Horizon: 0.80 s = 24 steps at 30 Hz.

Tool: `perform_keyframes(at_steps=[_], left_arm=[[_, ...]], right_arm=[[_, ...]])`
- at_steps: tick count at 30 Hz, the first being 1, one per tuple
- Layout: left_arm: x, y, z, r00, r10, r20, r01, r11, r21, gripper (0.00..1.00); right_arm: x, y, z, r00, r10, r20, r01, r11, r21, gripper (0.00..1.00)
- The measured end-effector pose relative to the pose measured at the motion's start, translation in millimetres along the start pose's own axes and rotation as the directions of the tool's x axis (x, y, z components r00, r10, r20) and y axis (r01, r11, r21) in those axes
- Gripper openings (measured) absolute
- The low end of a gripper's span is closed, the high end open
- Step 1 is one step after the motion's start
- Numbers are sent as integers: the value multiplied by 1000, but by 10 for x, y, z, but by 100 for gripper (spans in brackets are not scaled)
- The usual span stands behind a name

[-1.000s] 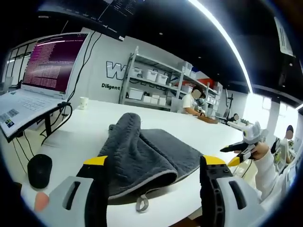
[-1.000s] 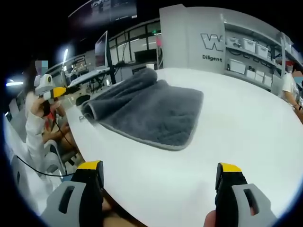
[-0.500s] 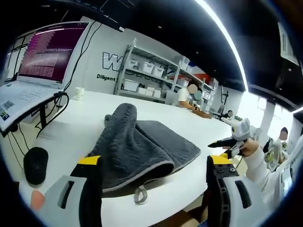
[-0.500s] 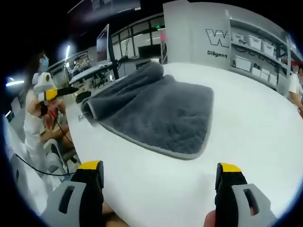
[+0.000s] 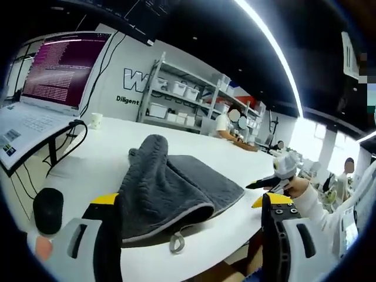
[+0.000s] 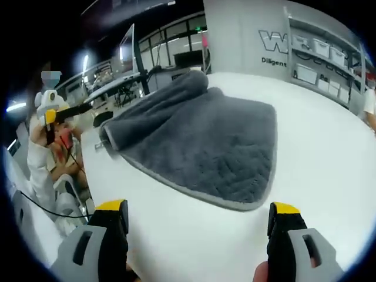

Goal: Open the folded towel by lifting each exposed corner and separating the folded layers until the towel lies flat within the target outline without major curled edges

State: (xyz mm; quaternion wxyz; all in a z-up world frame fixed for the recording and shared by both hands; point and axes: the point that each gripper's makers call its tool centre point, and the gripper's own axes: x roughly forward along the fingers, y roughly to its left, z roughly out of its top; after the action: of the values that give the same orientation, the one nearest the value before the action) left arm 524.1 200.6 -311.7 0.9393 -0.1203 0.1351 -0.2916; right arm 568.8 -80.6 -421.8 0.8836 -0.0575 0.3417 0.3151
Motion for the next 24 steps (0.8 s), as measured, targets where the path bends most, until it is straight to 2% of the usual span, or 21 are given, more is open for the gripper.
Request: perform_keyframes(at_steps=[5,10,17,22,24], left_arm=[[12,11,-17,1000,10,0,-10,1000,-20,97],[45,-31,-40,1000,6,-7,-7,1000,-18,97],[58,-43,-59,1000,21,-16,-21,1000,-2,98],[52,79,-85,996,83,-27,-83,996,29,99],[-61,256,-84,994,108,-29,-107,993,53,100]], right_arm=[[27,-62,2,1000,-6,-8,6,1000,13,99],[17,-119,38,1000,10,10,-11,998,57,98],[25,-228,32,1000,-7,9,6,996,91,96],[35,-283,75,999,-13,37,9,995,101,89],[47,-303,92,999,-18,47,13,994,109,88]])
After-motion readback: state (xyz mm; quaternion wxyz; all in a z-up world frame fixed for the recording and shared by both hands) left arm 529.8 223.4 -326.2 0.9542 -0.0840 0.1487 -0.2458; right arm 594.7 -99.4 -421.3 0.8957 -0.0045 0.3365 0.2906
